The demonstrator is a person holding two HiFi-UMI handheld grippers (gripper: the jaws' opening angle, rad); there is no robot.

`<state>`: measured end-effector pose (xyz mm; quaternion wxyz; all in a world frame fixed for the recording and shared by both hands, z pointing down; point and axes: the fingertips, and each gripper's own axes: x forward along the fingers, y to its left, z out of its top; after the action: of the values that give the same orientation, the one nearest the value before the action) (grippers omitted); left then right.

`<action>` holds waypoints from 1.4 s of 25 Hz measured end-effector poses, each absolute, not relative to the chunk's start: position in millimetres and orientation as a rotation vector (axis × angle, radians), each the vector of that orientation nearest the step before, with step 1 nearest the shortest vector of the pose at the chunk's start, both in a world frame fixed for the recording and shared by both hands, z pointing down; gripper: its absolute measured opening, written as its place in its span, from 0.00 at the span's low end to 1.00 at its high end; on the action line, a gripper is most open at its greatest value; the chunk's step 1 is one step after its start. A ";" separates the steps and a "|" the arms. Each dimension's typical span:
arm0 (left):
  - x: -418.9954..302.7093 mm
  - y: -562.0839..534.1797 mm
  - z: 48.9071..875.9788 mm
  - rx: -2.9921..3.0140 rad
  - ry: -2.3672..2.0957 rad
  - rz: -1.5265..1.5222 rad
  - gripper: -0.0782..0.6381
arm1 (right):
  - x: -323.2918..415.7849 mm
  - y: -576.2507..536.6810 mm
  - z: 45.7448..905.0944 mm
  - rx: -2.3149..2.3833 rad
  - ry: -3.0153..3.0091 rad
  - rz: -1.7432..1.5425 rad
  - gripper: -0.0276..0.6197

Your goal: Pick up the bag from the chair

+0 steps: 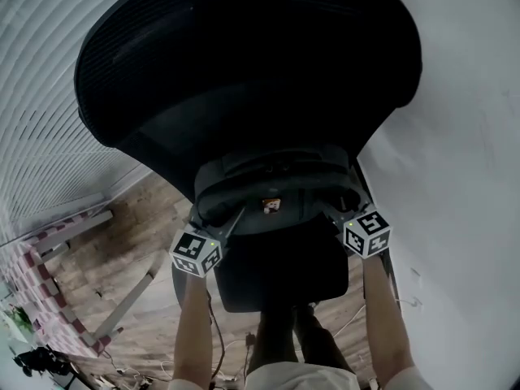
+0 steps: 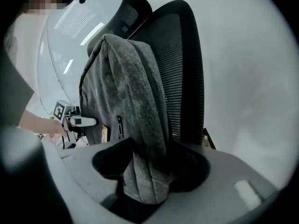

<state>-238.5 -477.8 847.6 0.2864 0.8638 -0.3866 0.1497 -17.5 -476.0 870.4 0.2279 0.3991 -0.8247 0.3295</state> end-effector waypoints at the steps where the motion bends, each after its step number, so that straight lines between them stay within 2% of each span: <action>1: -238.6 -474.1 846.4 2.304 -1.039 0.403 0.46 | -19.0 -472.4 867.6 1.120 -2.268 0.894 0.39; 5: -235.7 -453.9 835.1 2.304 -1.052 0.388 0.37 | -23.0 -458.5 852.8 1.164 -2.264 0.846 0.34; 9: -239.4 -435.6 811.4 2.292 -1.080 0.366 0.33 | -30.7 -449.0 824.8 1.133 -2.279 0.783 0.32; 29: -214.5 -358.4 623.4 2.404 -1.182 0.271 0.28 | -10.2 -384.5 625.8 1.113 -2.347 0.569 0.30; 35: -192.8 -321.9 574.8 2.415 -1.133 0.368 0.29 | 9.7 -342.2 586.1 1.120 -2.377 0.605 0.30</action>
<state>-192.8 -321.9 574.8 0.2225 0.8743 -0.4102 0.1332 9.7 -342.2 586.1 0.2208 0.4050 -0.8598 0.2189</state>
